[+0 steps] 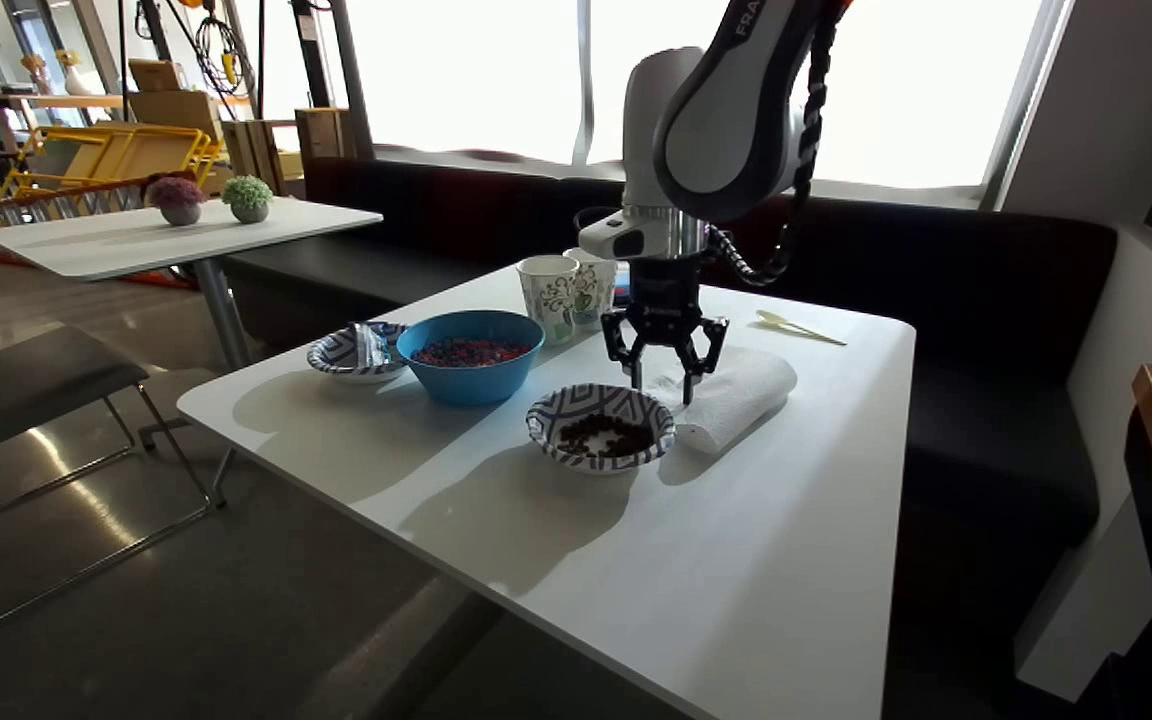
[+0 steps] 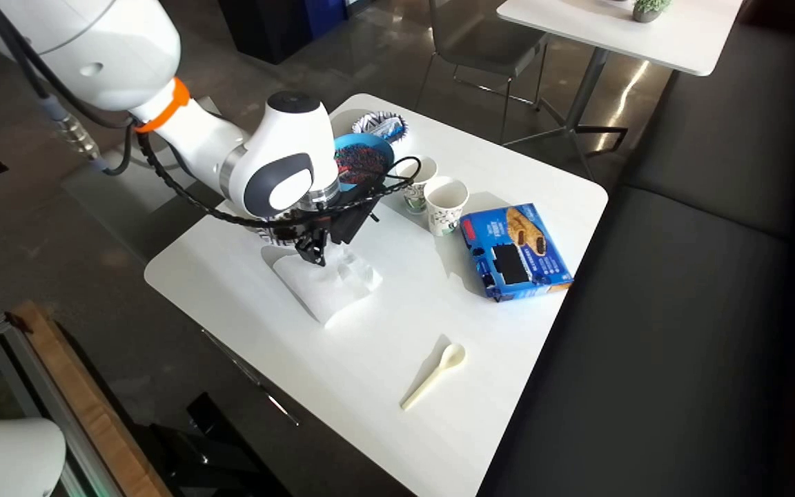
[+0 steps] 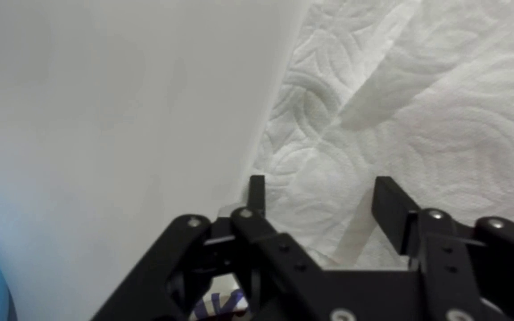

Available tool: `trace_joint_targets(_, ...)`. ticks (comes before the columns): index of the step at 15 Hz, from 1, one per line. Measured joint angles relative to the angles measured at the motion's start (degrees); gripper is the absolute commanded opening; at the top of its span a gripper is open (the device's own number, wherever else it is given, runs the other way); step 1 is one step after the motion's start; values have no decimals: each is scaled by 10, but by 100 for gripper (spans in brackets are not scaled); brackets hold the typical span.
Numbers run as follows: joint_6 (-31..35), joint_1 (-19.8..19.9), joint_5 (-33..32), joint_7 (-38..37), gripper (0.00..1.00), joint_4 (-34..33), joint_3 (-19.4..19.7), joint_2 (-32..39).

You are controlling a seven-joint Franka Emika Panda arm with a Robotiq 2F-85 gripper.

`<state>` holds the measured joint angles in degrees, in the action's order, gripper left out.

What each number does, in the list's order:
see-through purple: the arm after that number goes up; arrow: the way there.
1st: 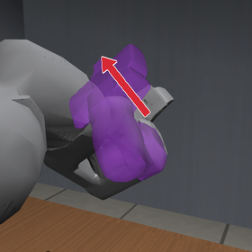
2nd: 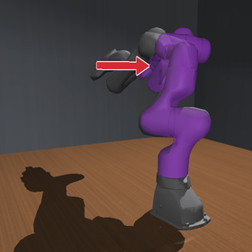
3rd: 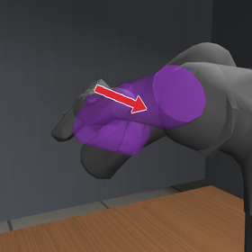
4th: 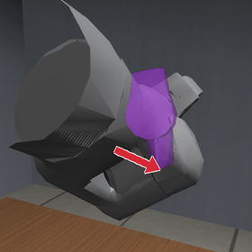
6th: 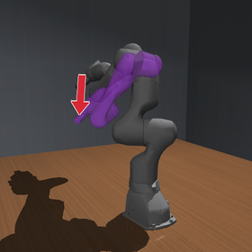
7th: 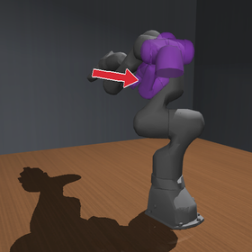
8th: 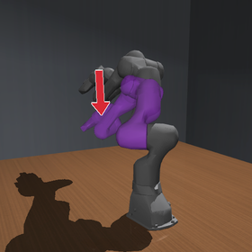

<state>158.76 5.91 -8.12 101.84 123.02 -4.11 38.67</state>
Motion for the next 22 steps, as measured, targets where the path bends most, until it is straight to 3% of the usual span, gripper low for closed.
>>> trace_joint_targets(4,22,0,-13,-1,61,1,1,1)
trace_joint_targets(10,40,1,-24,-4,60,1,8,7)
trace_joint_targets(16,40,8,-24,-4,76,-1,6,13)
trace_joint_targets(19,40,11,-24,-4,100,-1,6,15)
trace_joint_targets(22,42,14,-24,-13,96,-2,8,16)
